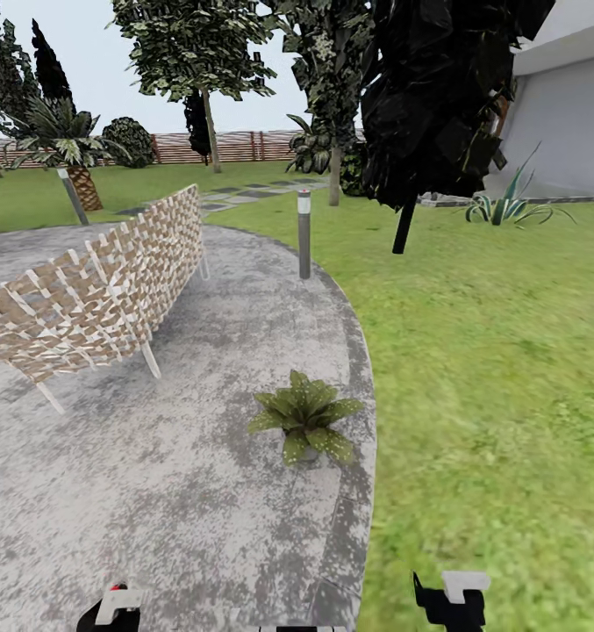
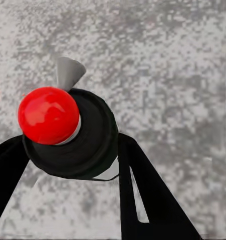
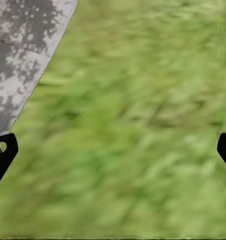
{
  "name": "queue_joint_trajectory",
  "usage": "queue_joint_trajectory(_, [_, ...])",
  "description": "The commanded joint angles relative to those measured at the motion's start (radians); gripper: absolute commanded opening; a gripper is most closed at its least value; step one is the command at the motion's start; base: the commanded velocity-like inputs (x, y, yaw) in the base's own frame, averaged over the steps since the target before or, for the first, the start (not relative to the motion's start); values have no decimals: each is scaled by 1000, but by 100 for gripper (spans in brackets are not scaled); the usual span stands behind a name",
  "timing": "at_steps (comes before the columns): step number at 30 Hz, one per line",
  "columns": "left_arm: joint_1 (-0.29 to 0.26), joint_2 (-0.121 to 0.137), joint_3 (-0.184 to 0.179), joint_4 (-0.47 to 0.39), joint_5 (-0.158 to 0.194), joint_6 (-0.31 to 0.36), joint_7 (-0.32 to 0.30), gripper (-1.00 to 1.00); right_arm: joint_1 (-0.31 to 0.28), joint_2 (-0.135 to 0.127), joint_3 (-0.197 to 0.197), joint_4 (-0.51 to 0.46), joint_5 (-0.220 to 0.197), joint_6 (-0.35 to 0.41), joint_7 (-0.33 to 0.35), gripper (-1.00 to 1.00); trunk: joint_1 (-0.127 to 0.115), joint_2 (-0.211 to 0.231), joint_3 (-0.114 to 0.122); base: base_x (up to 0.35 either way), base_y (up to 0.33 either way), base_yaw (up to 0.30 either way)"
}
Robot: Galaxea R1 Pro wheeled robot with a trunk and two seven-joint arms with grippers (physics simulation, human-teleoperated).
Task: Pick up the pesticide atomizer in the garden and spray insectifuge to fully cover both potted plants in the garden.
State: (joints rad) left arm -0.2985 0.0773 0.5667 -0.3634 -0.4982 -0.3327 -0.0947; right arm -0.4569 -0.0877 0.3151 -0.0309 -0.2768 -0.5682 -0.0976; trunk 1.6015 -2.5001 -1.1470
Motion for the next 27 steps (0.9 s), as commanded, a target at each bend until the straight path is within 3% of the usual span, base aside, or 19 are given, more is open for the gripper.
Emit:
queue_joint_trajectory(1, [-1,-1,9,0,-3,-3,-8,-100,0,1,9,0,-5,-1,-5,100,-1,0,-1,-253,-200,0])
queue_joint_trajectory(6, [-1,-2,9,3,-3,-3,-7,-100,0,2,9,0,-5,-2,-6,100,-1,0,-1,-263,-197,45])
queue_joint_trajectory(15, [-1,-2,11,4,-2,-2,-4,-100,0,6,10,2,-3,-2,-7,100,-1,0,-1,-275,-172,264])
queue_joint_trajectory(20, [0,-3,12,10,-1,-2,58,-100,0,6,10,2,-2,-4,-8,100,-1,0,-1,-275,-169,279])
queue_joint_trajectory(27, [0,-5,12,34,-2,-6,65,-100,0,6,10,3,-1,-4,-8,100,-1,0,-1,-273,-172,279])
